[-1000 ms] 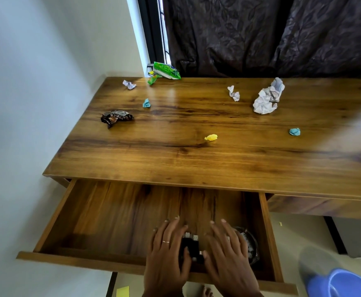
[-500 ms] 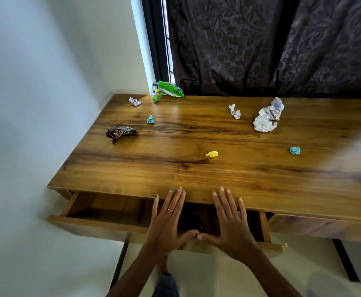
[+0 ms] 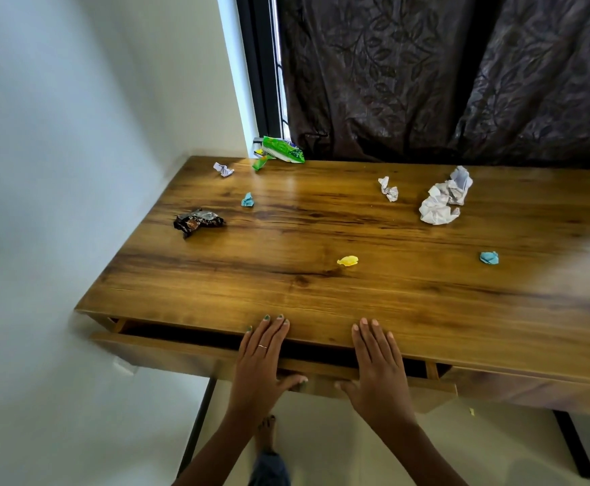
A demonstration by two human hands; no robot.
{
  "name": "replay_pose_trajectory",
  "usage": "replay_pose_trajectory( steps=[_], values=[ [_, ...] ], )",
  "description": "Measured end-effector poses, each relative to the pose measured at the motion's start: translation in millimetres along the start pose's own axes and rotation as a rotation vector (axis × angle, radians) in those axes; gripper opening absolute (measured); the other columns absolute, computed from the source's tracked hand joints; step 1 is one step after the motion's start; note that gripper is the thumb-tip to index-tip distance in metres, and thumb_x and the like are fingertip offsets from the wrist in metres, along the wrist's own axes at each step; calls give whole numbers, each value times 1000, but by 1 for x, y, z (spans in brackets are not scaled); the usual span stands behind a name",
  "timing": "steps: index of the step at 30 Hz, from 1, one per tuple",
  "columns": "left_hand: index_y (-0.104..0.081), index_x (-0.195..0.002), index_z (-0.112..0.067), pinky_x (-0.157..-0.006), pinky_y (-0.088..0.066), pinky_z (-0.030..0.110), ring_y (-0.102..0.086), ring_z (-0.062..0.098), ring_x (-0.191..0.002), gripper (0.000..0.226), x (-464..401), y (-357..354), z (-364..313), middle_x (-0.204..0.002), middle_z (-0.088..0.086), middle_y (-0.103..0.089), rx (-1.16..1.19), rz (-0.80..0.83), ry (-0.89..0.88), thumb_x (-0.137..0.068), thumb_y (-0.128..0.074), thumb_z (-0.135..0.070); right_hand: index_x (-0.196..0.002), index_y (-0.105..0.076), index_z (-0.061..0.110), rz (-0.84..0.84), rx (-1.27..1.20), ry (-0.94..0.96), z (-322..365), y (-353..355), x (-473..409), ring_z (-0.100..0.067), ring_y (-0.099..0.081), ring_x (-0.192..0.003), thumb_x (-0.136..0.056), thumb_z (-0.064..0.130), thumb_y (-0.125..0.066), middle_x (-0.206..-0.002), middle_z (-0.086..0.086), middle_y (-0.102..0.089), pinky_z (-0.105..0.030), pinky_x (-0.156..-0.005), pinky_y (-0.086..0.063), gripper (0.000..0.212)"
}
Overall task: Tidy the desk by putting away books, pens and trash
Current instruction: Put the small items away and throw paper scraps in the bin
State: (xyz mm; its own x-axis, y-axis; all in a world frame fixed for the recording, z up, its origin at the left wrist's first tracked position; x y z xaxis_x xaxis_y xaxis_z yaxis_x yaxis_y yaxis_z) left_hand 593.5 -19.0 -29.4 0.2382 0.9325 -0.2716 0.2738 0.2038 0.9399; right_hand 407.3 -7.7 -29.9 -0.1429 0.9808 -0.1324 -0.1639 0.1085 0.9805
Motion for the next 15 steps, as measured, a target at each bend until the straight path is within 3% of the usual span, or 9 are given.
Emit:
replay_pose_trajectory(
  steps=[3, 6, 11, 15],
  values=[
    [-59, -124, -5, -99, -43, 49, -54, 32, -122, 78, -6, -5, -3, -129, 10, -60, 49, -37, 94, -61, -85, -42, -120, -59, -4, -163, 23, 36, 3, 1, -3, -38, -53, -121, -52, 30, -90, -127, -23, -58, -44, -115, -22, 82],
    [-64, -115, -6, -89, -53, 47, -60, 32, -113, 64, -12, -7, -3, -120, 11, -65, 81, -93, 145, -61, -87, -30, -113, -64, -2, -272, 16, 66, -1, 1, -6, -36, -59, -114, -58, 15, -89, -119, -22, -63, -49, -97, -46, 63],
    [-65, -111, -9, -85, -52, 42, -58, 26, -111, 59, -13, -8, -2, -114, 8, -67, 62, -109, 135, -60, -87, -31, -112, -66, 0, -396, -1, 125, -7, 4, -4, -33, -62, -111, -77, 19, -72, -118, -19, -65, -47, -93, -50, 40],
    [-65, -112, -8, -87, -52, 43, -62, 30, -109, 60, -11, -10, -3, -115, 10, -67, 76, -99, 152, -61, -86, -31, -110, -67, 1, -357, -72, 106, -9, 8, -3, -30, -63, -110, -74, 19, -77, -116, -17, -66, -45, -91, -52, 42]
  ],
)
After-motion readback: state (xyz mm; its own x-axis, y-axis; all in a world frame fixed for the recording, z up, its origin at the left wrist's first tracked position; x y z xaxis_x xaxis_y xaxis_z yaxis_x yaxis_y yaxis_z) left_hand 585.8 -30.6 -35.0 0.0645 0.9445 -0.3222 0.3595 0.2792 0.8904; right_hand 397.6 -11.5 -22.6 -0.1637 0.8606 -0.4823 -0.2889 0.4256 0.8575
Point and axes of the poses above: each hand's wrist, its own x-axis away from the middle knuckle, its own y-axis out of the back of the hand, z = x × y, the point moved 7 cm from there along -x, towards the middle knuckle
